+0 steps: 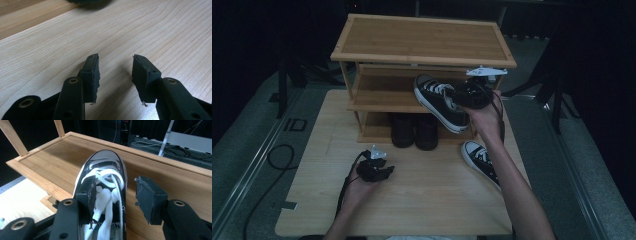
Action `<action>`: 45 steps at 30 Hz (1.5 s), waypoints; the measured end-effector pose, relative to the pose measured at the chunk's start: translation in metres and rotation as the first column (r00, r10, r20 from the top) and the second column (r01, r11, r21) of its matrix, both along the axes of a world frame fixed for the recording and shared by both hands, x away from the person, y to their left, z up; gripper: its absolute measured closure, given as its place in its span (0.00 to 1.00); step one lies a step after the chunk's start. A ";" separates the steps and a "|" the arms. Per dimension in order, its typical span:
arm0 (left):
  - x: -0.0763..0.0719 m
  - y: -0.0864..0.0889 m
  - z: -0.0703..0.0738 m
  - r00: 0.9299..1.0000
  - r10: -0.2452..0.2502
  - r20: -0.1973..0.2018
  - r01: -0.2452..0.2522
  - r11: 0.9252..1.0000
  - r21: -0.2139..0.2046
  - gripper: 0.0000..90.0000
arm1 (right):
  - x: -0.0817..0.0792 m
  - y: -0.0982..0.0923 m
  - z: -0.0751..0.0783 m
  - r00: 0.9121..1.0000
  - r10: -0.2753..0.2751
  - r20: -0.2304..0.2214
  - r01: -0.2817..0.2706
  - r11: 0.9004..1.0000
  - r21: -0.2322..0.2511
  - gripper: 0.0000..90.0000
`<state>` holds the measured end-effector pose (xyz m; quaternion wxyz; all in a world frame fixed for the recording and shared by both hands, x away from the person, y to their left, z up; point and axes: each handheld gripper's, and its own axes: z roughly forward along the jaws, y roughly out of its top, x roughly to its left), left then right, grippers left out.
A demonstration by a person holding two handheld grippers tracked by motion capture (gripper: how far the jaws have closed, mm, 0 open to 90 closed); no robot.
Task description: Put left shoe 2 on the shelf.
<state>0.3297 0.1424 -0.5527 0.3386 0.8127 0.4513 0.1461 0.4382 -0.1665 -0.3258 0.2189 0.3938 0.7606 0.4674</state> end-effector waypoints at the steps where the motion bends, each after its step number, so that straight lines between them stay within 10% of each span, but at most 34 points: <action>1: 0.000 0.000 0.000 1.000 0.000 0.000 0.000 1.000 0.000 0.64 | 0.001 0.001 0.000 1.000 0.000 -0.002 0.000 1.000 -0.001 0.56; 25: -0.004 -0.013 0.010 0.999 -0.037 0.027 0.037 0.999 -0.005 0.65 | -0.022 -0.013 0.017 0.998 0.062 0.021 -0.062 0.998 0.002 0.65; 45: 0.013 -0.112 0.023 0.967 -0.227 0.115 0.224 0.974 0.040 0.68 | -0.046 -0.065 0.014 0.999 -0.004 0.032 0.005 0.999 -0.046 0.85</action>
